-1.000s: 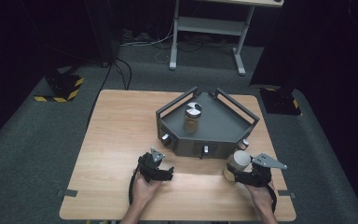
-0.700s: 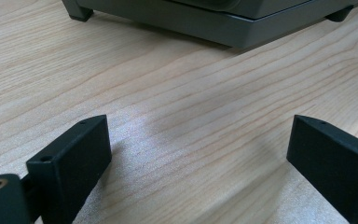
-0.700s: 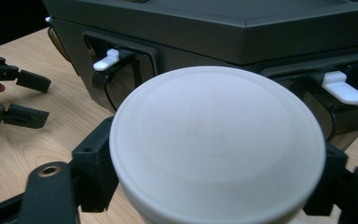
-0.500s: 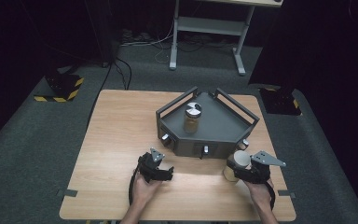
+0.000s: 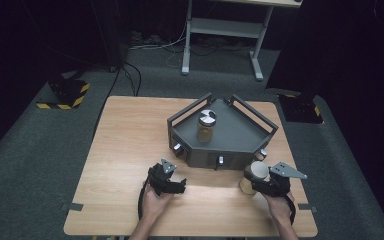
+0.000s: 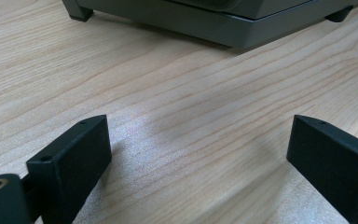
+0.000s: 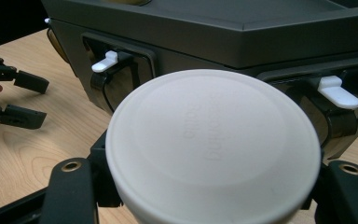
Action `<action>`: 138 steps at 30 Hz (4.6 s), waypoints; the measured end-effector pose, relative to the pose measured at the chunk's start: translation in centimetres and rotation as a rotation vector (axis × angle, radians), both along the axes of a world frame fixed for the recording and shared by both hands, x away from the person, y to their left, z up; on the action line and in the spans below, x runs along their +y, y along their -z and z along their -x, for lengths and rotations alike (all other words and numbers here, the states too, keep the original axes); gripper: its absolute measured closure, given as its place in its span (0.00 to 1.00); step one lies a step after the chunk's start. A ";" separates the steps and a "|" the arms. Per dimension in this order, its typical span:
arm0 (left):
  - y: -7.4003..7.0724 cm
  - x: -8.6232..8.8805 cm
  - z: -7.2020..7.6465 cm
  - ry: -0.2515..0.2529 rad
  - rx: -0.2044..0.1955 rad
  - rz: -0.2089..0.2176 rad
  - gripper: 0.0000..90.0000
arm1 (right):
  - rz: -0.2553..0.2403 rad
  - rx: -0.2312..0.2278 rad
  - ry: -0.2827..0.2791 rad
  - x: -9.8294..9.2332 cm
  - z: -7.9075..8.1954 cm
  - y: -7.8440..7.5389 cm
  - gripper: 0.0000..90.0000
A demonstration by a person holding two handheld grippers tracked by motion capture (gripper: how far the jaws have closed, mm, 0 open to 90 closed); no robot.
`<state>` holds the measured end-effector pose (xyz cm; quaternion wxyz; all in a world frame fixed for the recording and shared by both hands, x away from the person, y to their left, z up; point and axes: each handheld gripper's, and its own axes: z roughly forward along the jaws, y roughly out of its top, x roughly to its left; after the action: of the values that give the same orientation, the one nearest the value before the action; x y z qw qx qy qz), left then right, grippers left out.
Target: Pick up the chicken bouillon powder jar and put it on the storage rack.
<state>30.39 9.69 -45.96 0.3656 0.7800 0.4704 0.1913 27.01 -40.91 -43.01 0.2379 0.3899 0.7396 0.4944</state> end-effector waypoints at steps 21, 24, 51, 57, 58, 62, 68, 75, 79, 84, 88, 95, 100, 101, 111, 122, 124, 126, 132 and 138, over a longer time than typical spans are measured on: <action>0.1 0.2 0.0 -0.002 -0.001 0.011 0.07 | -0.010 0.000 -0.033 -0.5 0.1 -0.7 0.37; 0.1 0.2 0.0 -0.002 0.000 0.011 0.07 | -0.009 -0.004 -0.045 -0.5 0.1 -1.1 0.37; 0.1 0.2 0.0 -0.002 0.000 0.011 0.07 | -0.037 -0.028 -0.167 -1.4 -0.9 -6.1 0.37; 0.1 0.2 0.0 -0.002 0.000 0.013 0.07 | -0.040 -0.036 -0.189 -1.3 -1.3 -7.5 0.37; 0.1 0.2 0.0 -0.002 0.000 0.013 0.07 | -0.040 -0.036 -0.189 -1.3 -1.3 -7.5 0.37; 0.1 0.3 0.0 -0.001 0.000 0.014 0.07 | -0.050 -0.040 -0.201 -1.4 -1.9 -8.6 0.37; 0.1 0.3 0.0 -0.001 0.001 0.014 0.07 | -0.060 -0.051 -0.212 -1.5 -2.4 -9.7 0.37; 0.1 0.3 0.0 0.000 0.001 0.014 0.07 | -0.066 -0.068 -0.222 -1.4 -3.1 -11.3 0.37; 0.1 0.3 0.0 0.000 0.001 0.014 0.07 | -0.062 -0.074 -0.227 -1.3 -3.3 -11.8 0.37; 0.1 0.3 0.0 0.000 0.001 0.015 0.07 | -0.064 -0.077 -0.228 -1.2 -3.8 -12.4 0.37; 0.1 0.3 0.0 0.000 0.001 0.017 0.07 | -0.069 -0.082 -0.221 -1.1 -4.4 -13.1 0.37; 0.1 0.3 0.0 -0.001 0.001 0.017 0.08 | -0.069 -0.087 -0.209 -0.6 -5.4 -14.0 0.37; 0.1 0.4 0.0 -0.001 0.002 0.020 0.07 | -0.058 -0.087 -0.194 0.0 -6.1 -14.7 0.37; 0.1 0.4 0.0 -0.001 0.002 0.021 0.07 | -0.053 -0.087 -0.191 0.1 -6.2 -14.8 0.37; 0.1 0.5 -0.1 -0.001 0.003 0.025 0.08 | -0.031 -0.086 -0.157 1.8 -7.7 -15.3 0.37; 0.1 0.6 -0.1 -0.001 0.003 0.032 0.08 | -0.009 -0.082 -0.119 3.2 -9.1 -15.5 0.37; 0.1 0.6 -0.1 -0.001 0.003 0.032 0.08 | -0.002 -0.079 -0.109 3.7 -9.4 -15.3 0.37; 0.1 0.6 -0.1 -0.001 0.003 0.032 0.08 | 0.006 -0.077 -0.102 4.0 -9.6 -15.2 0.37; 0.1 0.6 -0.1 0.000 0.003 0.033 0.08 | 0.019 -0.068 -0.072 5.1 -10.5 -14.5 0.37; 0.1 0.6 -0.1 0.000 0.004 0.033 0.08 | 0.029 -0.060 -0.052 5.9 -11.1 -13.8 0.37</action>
<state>30.49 10.33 -46.09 0.3775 0.7742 0.4743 0.1820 38.16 -35.02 -29.17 0.2528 0.3520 0.7490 0.5012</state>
